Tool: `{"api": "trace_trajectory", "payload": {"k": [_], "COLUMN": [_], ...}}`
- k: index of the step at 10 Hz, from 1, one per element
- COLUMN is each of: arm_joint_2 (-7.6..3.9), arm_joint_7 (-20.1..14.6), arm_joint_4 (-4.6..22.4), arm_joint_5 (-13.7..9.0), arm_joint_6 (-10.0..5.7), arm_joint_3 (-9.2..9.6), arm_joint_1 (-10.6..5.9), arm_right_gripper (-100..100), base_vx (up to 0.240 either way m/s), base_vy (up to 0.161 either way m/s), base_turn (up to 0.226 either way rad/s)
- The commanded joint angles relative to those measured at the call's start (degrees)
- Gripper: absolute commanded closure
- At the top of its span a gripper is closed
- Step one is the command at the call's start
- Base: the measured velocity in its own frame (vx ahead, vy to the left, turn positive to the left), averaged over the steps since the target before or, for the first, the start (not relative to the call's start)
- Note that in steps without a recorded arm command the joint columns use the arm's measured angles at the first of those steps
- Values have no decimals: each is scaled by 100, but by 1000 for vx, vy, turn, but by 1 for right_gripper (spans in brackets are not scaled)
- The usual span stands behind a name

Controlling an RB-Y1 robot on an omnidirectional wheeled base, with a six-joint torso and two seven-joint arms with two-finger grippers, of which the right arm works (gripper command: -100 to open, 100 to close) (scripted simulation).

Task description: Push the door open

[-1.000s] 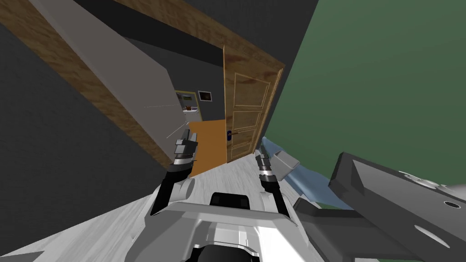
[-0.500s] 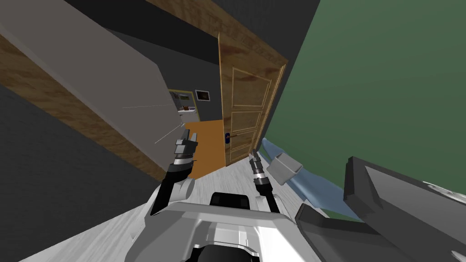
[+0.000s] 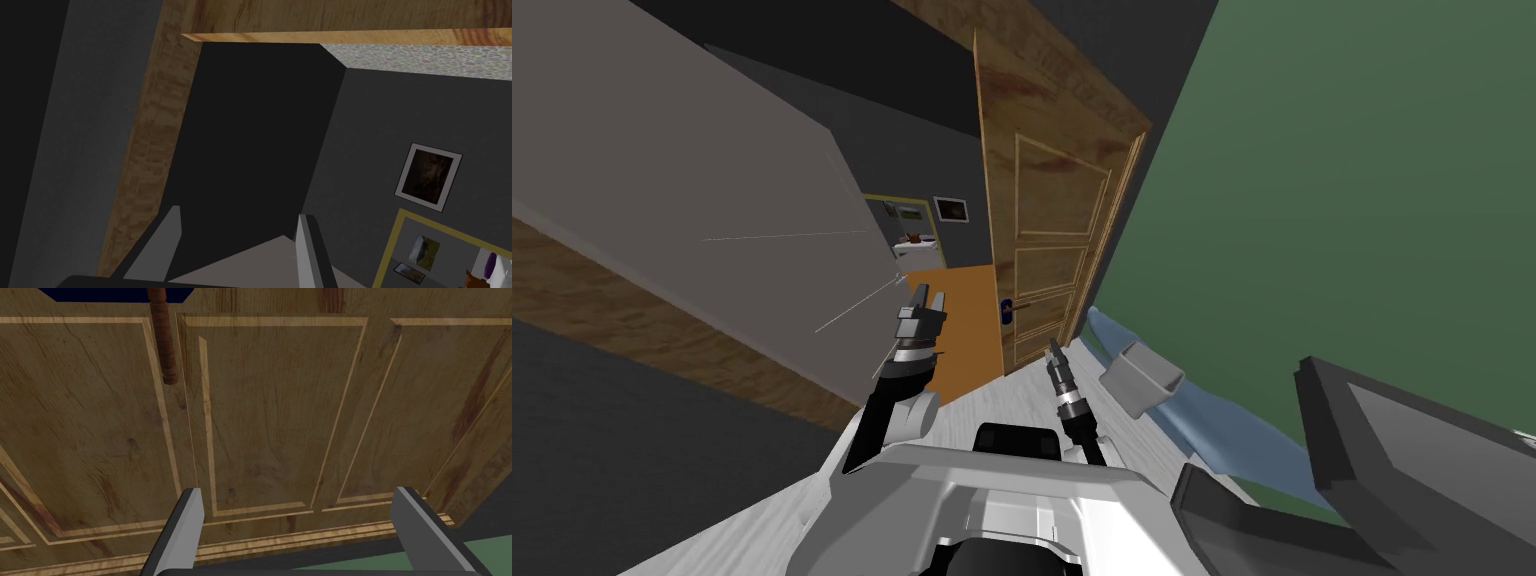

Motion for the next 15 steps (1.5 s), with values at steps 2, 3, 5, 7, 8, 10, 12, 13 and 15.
{"api": "trace_trajectory", "payload": {"k": [2,3,5,7,8,10,12,13,15], "arm_joint_2": [-44,-56,-78,-96,-107,-122,-130,-117,-62], "arm_joint_7": [-241,-320,-470,-598,-682,-794,-865,-829,-821], "arm_joint_4": [283,376,551,703,801,933,1016,1021,1091], "arm_joint_5": [325,442,666,858,983,1151,1257,1218,1196], "arm_joint_6": [-3,-4,-8,-10,-12,-15,-16,-43,21], "arm_joint_3": [263,362,550,712,817,959,1049,1009,996], "arm_joint_1": [27,43,74,101,119,142,157,140,51], "arm_right_gripper": [-100,-100,-100,-100,-100,-100,-100,-100,-100], "base_vx": [224,213,192,201,226,227,203,92,149], "base_vy": [4,2,-2,15,1,-8,20,15,63], "base_turn": [-32,-44,-42,-27,-43,-29,-16,-3,36]}}
